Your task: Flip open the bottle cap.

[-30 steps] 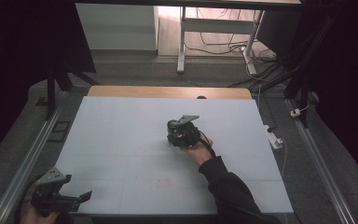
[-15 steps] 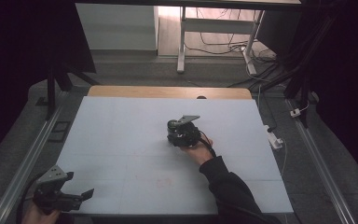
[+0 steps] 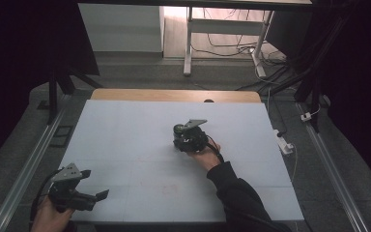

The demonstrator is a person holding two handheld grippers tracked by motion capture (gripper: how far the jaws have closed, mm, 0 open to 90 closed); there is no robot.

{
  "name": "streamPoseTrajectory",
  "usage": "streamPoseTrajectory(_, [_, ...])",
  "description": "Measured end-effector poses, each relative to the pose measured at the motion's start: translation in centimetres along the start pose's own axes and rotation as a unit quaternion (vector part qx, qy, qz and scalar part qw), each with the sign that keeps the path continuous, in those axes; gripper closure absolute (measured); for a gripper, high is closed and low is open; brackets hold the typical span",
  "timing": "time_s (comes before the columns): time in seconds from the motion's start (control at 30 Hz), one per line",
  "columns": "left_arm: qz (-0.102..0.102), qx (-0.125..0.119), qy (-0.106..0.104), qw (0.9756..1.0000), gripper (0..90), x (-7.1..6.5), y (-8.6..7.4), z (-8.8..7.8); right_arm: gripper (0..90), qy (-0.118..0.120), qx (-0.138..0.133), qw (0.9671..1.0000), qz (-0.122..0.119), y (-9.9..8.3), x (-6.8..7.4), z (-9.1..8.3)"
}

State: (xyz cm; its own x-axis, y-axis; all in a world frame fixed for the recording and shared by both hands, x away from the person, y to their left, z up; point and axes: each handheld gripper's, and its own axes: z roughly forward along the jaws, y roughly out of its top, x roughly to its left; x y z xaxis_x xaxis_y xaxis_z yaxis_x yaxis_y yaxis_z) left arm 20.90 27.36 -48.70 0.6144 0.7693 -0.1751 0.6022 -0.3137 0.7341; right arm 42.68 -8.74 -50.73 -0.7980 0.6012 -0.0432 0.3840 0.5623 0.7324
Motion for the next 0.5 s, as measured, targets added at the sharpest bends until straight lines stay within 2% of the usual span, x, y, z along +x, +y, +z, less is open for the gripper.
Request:
streamPoseTrajectory(0.03, [0.001,-0.004,-0.006,1.0,0.0,0.1,0.4,0.4,52.7,0.0,0.001,1.0,-0.001,0.0,0.0,0.0])
streamPoseTrajectory(0.17, [0.006,-0.009,-0.01,0.9999,0.0,0.2,1.2,1.2,52.7,0.0,0.001,1.0,-0.001,0.0,0.0,0.0])
streamPoseTrajectory(0.3, [0.001,-0.009,-0.019,0.9998,0.0,0.3,1.7,1.9,52.7,0.0,0.001,1.0,-0.001,0.0,0.0,0.0])
streamPoseTrajectory(0.37, [0.011,-0.01,-0.025,0.9996,0.0,0.3,2.2,2.6,52.7,0.0,0.001,1.0,-0.001,0.0,0.0,0.0])
streamPoseTrajectory(0.5, [0.016,-0.014,-0.036,0.9991,0.0,0.4,3.1,3.4,52.7,0.0,0.001,1.0,-0.001,0.0,0.0,0.0])
